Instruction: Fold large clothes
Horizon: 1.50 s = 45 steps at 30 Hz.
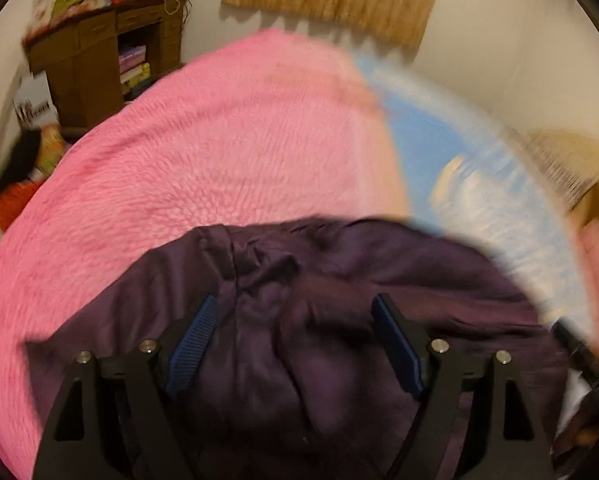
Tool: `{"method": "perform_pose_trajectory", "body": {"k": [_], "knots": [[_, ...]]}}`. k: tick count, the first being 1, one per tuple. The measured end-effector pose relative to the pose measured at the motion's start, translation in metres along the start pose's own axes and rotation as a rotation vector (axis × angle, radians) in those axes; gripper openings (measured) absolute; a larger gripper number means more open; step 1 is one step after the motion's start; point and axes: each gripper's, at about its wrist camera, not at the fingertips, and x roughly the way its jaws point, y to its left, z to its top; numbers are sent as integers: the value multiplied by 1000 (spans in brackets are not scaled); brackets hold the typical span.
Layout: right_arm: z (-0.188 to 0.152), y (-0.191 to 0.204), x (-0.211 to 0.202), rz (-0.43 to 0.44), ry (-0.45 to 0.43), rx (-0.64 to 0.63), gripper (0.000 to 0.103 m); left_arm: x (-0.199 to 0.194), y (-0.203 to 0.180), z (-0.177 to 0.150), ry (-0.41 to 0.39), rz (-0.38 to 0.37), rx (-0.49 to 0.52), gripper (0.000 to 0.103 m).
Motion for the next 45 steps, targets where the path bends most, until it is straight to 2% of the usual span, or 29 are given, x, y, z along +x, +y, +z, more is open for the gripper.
{"method": "perform_pose_trajectory", "body": {"k": [2, 4, 5, 6, 7, 9, 11, 14, 18, 22, 25, 27, 30, 32, 34, 39, 42, 45], "knots": [[-15, 3, -55, 7, -57, -14, 38, -49, 10, -10, -72, -79, -13, 82], [-35, 9, -109, -12, -112, -53, 39, -91, 19, -26, -143, -99, 10, 86], [-50, 11, -141, -23, -145, -68, 41, -117, 24, -41, -187, -92, 30, 92], [-61, 11, -164, -26, -166, -73, 48, -142, 30, -59, -222, -80, 55, 94], [-77, 10, -188, -27, -189, -71, 55, -161, 34, -77, -243, -66, 80, 95], [-112, 8, -233, -37, -235, -51, 61, -186, 40, -106, -259, -38, 124, 96], [-145, 7, -264, -35, -244, -27, 61, -210, 50, -144, -274, 21, 152, 103], [-185, 13, -290, -24, -217, -6, 61, -229, 61, -192, -274, 78, 132, 103], [-226, 28, -296, 20, -135, -22, 61, -239, 78, -229, -254, 40, 68, 103], [-254, 36, -291, 36, -76, -30, 60, -248, 77, -256, -250, 44, 103, 103], [-278, 34, -288, 81, -37, 30, 60, -253, 77, -275, -235, 17, 147, 103], [-293, 34, -285, 80, -17, 58, 60, -257, 80, -292, -240, 11, 177, 103], [-312, 33, -279, 123, 11, 120, 60, -254, 88, -308, -234, 2, 170, 101], [-325, 37, -274, 131, 44, 135, 60, -252, 93, -316, -224, -6, 160, 83], [-337, 44, -269, 130, 81, 129, 60, -248, 96, -321, -209, -5, 151, 72], [-355, 58, -255, 104, 155, 98, 60, -246, 105, -337, -182, -74, 116, 71], [-359, 56, -250, 95, 169, 101, 60, -241, 103, -343, -160, -64, 144, 71], [-363, 50, -245, 100, 183, 130, 60, -235, 106, -347, -126, -67, 148, 64]]}}
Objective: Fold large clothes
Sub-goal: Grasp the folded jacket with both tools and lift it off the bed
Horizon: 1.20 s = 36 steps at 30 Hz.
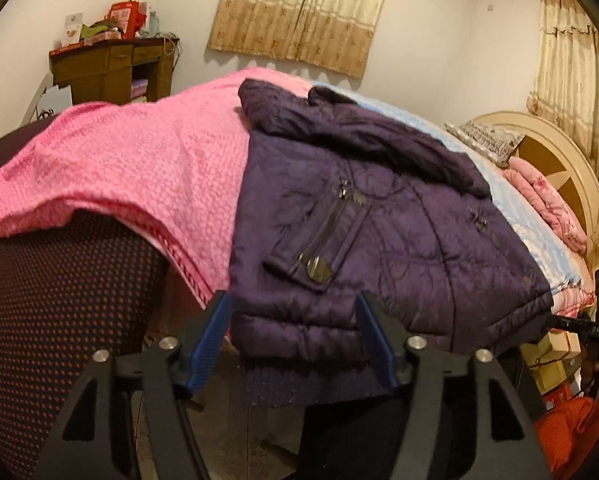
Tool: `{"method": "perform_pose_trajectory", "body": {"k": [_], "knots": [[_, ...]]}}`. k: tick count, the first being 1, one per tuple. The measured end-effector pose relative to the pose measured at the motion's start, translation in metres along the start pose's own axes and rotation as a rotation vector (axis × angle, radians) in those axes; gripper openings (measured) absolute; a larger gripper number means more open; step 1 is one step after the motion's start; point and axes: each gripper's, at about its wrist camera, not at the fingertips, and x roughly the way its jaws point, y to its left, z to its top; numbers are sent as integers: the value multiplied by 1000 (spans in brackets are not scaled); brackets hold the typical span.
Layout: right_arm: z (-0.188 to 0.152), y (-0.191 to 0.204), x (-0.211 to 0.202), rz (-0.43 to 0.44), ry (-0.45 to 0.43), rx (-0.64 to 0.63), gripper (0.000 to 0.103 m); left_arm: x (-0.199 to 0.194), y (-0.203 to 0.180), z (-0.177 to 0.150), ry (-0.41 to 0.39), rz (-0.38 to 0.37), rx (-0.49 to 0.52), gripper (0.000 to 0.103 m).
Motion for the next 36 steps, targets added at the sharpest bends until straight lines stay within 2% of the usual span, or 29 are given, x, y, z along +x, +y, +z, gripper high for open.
{"method": "perform_pose_trajectory", "body": {"k": [3, 5, 8, 12, 13, 17, 19, 21, 23, 25, 27, 28, 30, 32, 34, 35, 36], "knots": [[-3, -6, 4, 50, 15, 45, 52, 2, 0, -4, 29, -40, 1, 63], [-3, -2, 7, 69, 27, 32, 52, 0, -5, -6, 22, -49, 33, 63], [-2, 1, 12, 37, 29, 11, 52, 3, -5, -11, 38, -47, 44, 64], [0, -7, 17, 99, 19, 79, 52, 5, 0, -13, 55, -45, 0, 66], [1, -7, 19, 108, 18, 81, 52, 5, 2, -13, 58, -45, -8, 69], [4, 4, 22, 134, 36, 43, 52, 7, 7, -16, 107, -66, -34, 72], [5, 9, 20, 135, 34, 17, 52, 7, 9, -16, 107, -81, -42, 78], [7, 10, 23, 142, 33, 20, 52, 10, 11, -16, 114, -83, -50, 79], [8, 3, 26, 164, 37, 55, 45, 15, 10, -20, 140, -82, -51, 79], [8, -2, 29, 179, 41, 78, 29, 18, 9, -22, 148, -79, -37, 79], [9, -5, 31, 191, 45, 89, 16, 20, 7, -21, 132, -66, -29, 78], [9, -6, 31, 210, 49, 93, 14, 21, 8, -21, 121, -67, -40, 76], [11, -4, 25, 243, 46, 87, 13, 21, 11, -20, 105, -86, -76, 64], [16, -1, 14, 301, 32, 84, 12, 15, 13, -20, 82, -88, -68, 35], [23, -1, 2, 376, 7, 104, 12, 6, 16, -15, 57, -127, -80, 22], [27, 0, -3, 409, -6, 114, 12, -3, 17, -10, 27, -173, -93, 16], [31, 0, -7, 438, -16, 119, 12, -8, 16, -7, 9, -193, -91, 16]]}}
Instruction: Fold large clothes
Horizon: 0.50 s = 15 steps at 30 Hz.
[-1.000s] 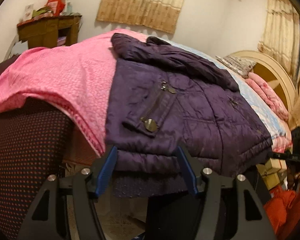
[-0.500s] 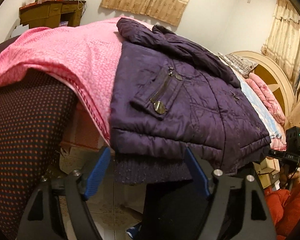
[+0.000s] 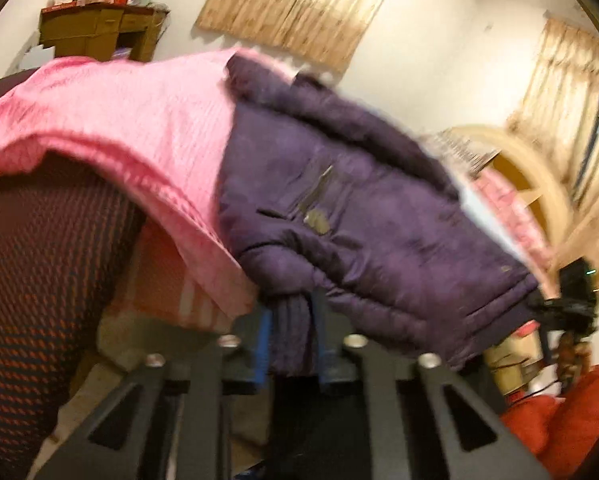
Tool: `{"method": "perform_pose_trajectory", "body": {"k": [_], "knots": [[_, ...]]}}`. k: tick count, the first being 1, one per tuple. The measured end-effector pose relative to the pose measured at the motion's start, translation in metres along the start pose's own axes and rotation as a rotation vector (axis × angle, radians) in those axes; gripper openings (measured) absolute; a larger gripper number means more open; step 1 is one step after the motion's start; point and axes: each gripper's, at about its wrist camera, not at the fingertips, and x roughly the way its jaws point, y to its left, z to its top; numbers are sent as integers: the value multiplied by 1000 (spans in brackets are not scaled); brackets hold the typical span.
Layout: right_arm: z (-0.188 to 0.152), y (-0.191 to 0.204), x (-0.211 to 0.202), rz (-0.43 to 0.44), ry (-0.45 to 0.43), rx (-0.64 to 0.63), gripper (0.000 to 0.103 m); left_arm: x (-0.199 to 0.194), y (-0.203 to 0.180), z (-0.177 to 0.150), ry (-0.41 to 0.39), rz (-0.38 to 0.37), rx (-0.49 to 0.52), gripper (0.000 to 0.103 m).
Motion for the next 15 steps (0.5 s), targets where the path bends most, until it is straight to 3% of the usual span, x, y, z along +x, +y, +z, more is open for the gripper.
{"method": "perform_pose_trajectory", "body": {"k": [5, 9, 15], "knots": [[30, 18, -3, 105, -41, -9, 12, -24, -24, 30, -82, -48, 66, 15], [68, 30, -1, 183, -95, -15, 12, -21, -36, 65, -119, -46, 86, 15], [137, 30, 6, 154, -227, 18, 12, 6, -41, 133, -139, -11, 33, 15]]}}
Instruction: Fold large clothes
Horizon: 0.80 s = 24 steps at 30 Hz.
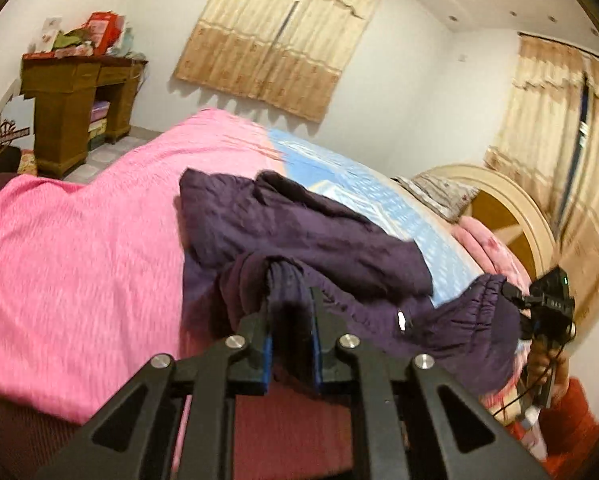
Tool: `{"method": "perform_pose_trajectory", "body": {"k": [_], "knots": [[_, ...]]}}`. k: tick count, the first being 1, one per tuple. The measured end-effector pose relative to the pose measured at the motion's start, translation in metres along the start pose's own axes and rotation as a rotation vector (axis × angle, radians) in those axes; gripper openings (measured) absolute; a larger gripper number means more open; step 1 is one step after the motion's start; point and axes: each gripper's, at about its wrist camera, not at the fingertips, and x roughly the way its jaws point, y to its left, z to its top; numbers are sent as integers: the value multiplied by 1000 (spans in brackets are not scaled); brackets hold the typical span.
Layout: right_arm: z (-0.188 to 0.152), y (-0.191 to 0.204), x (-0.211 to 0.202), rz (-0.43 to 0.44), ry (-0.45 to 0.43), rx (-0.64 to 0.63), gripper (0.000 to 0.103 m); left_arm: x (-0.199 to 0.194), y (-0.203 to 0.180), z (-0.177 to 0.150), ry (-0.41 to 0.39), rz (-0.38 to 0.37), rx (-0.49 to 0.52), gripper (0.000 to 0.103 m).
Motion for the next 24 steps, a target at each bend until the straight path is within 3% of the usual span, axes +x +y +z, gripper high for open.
{"method": "perform_pose_trajectory", "body": {"k": [3, 6, 7, 8, 10, 16, 24], "knots": [[26, -14, 16, -101, -71, 26, 11, 19, 4, 26, 2, 40, -38, 25], [44, -33, 37, -202, -110, 53, 11, 32, 7, 52, -19, 96, -50, 44], [48, -38, 42, -233, -116, 57, 11, 33, 5, 55, -36, 130, -25, 54], [52, -45, 50, -264, -117, 67, 11, 33, 4, 57, -51, 170, 0, 72], [57, -53, 61, -306, -115, 70, 11, 33, 2, 57, -89, 238, 56, 88], [66, -76, 75, -337, -101, 97, 11, 42, 30, 46, -56, 208, 34, 92], [81, -92, 85, -307, -90, 126, 15, 122, 21, 54, 89, 188, 163, 92]]}}
